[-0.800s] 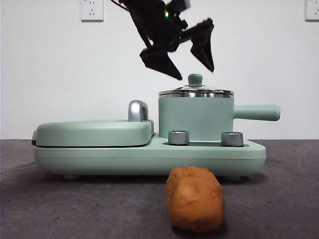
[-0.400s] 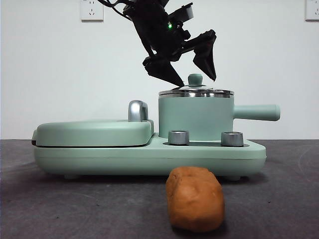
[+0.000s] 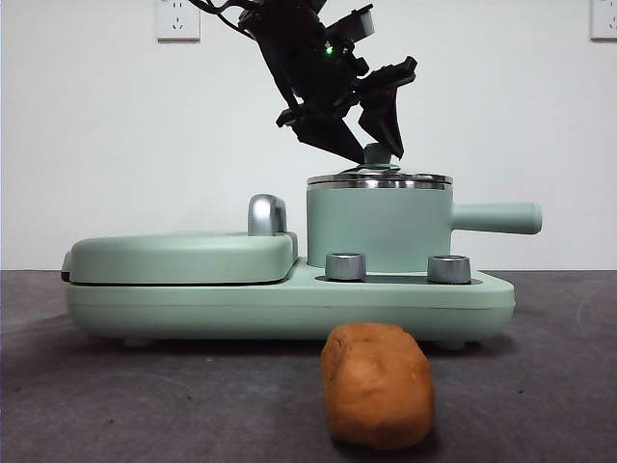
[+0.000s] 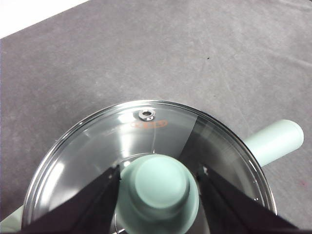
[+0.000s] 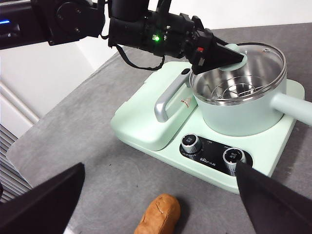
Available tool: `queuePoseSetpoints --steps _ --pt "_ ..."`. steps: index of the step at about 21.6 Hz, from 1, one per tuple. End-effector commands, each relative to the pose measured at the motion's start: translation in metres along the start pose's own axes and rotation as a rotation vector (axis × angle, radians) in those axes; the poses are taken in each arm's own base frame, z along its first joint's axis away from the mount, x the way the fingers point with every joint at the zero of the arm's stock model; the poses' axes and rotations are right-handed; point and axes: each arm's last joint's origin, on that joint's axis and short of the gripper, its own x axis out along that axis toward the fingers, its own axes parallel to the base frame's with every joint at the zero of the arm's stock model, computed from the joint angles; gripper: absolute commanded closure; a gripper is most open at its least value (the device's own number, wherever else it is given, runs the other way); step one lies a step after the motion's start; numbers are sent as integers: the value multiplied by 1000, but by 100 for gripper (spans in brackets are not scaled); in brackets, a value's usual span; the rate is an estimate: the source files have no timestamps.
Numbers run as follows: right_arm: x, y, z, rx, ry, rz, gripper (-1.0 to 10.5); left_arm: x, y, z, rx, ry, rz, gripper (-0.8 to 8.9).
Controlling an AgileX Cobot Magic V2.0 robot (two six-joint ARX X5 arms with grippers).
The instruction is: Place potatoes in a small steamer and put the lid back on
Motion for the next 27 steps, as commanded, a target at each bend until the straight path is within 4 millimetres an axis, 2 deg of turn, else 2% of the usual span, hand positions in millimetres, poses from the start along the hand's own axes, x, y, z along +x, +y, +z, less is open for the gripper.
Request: queuePoseSetpoints --steps 1,3,6,7,12,16,20,27 --pt "-2 3 4 -22 -13 0 455 10 -5 1 18 -3 -12 573" --pt "-2 3 4 -22 -13 0 455 12 -5 0 18 0 -12 587" --pt "-2 3 4 -22 -13 0 455 12 -5 0 19 -7 -11 769" --pt "-2 3 4 -22 -13 0 455 12 -5 1 19 -10 -11 790" --pt "-2 2 4 -20 -16 -34 455 1 -6 8 13 -31 -10 790" --pt "-2 0 3 25 -9 -82 455 -27 -8 24 21 -80 -7 790" --pt "3 -4 4 89 8 -97 456 -64 -7 35 41 -79 5 796" --pt "31 -8 3 222 159 -77 461 -124 12 42 47 -51 62 797"
